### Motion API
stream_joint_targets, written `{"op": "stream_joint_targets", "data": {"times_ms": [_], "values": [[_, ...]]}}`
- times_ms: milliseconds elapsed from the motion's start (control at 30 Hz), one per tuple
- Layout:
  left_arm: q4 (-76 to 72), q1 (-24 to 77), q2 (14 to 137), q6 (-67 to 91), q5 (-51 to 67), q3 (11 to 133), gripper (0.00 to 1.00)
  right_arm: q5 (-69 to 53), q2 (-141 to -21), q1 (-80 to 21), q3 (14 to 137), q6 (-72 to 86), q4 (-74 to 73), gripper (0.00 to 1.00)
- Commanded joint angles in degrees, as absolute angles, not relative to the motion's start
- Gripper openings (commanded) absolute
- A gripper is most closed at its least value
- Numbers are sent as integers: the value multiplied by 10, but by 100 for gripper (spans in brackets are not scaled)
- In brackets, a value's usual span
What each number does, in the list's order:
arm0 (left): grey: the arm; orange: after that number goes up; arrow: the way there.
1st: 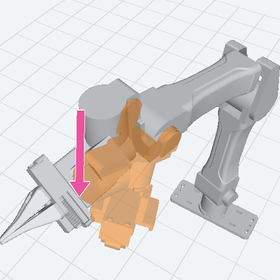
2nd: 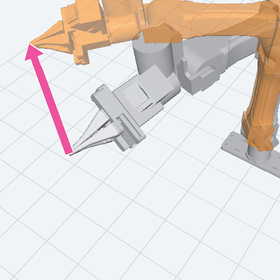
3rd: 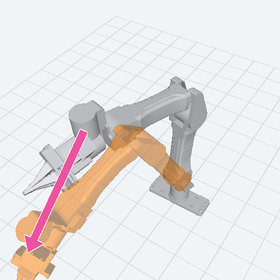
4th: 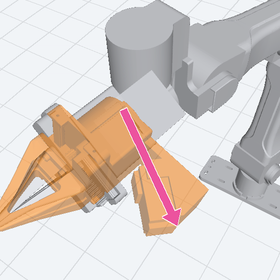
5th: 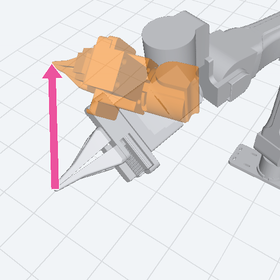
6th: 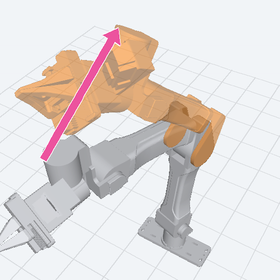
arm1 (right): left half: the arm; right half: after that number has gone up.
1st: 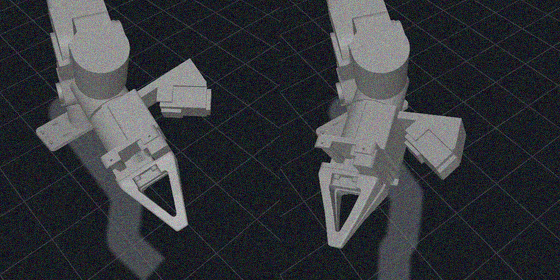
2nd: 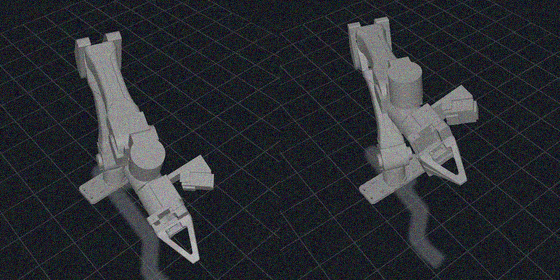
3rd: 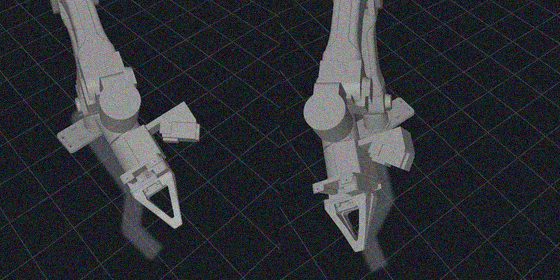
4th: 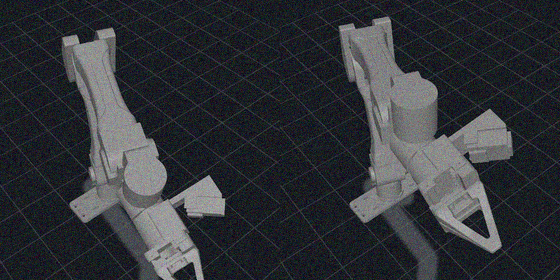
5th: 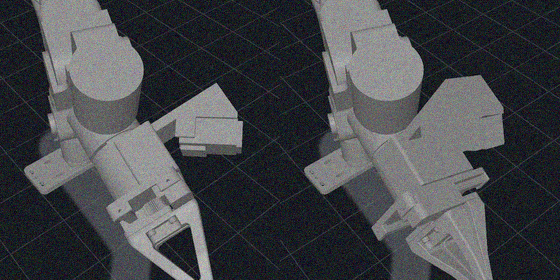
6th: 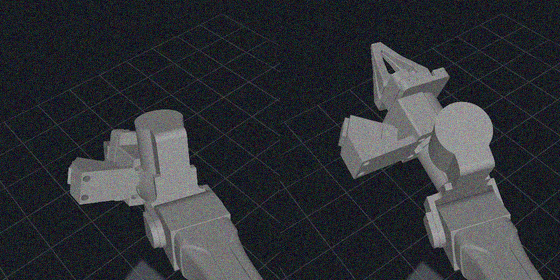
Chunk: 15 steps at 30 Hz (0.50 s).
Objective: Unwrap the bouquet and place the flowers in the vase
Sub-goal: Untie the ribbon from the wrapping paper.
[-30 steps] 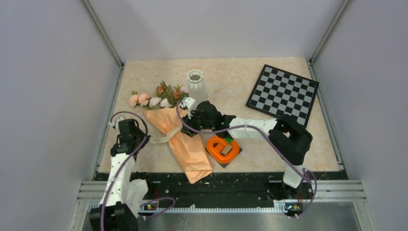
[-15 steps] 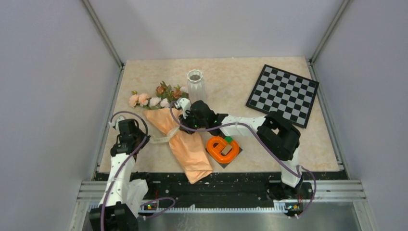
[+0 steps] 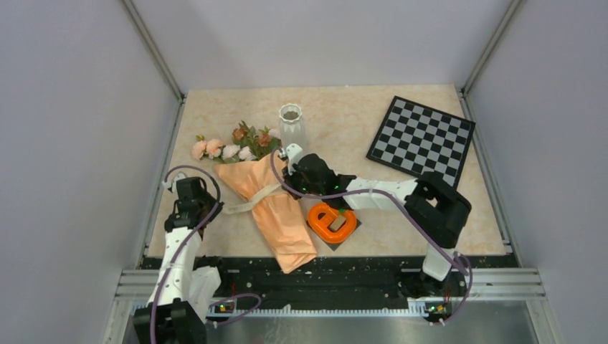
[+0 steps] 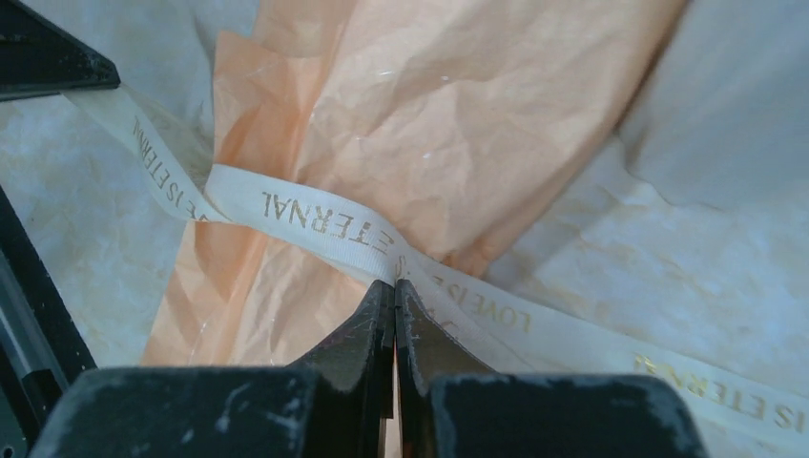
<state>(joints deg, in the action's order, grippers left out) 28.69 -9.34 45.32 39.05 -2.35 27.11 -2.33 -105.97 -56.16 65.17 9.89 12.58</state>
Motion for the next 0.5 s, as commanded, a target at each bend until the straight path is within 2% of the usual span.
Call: {"op": "stream_joint_targets", "data": {"times_ms": [0, 233, 467], "values": [[269, -107, 474, 386, -19, 304, 0, 73, -958, -539, 608, 159, 152, 0], [263, -128, 502, 395, -11, 335, 0, 124, -846, -453, 486, 261, 120, 0], [330, -170, 485, 413, -66, 337, 0, 154, -786, -359, 404, 335, 80, 0]]}}
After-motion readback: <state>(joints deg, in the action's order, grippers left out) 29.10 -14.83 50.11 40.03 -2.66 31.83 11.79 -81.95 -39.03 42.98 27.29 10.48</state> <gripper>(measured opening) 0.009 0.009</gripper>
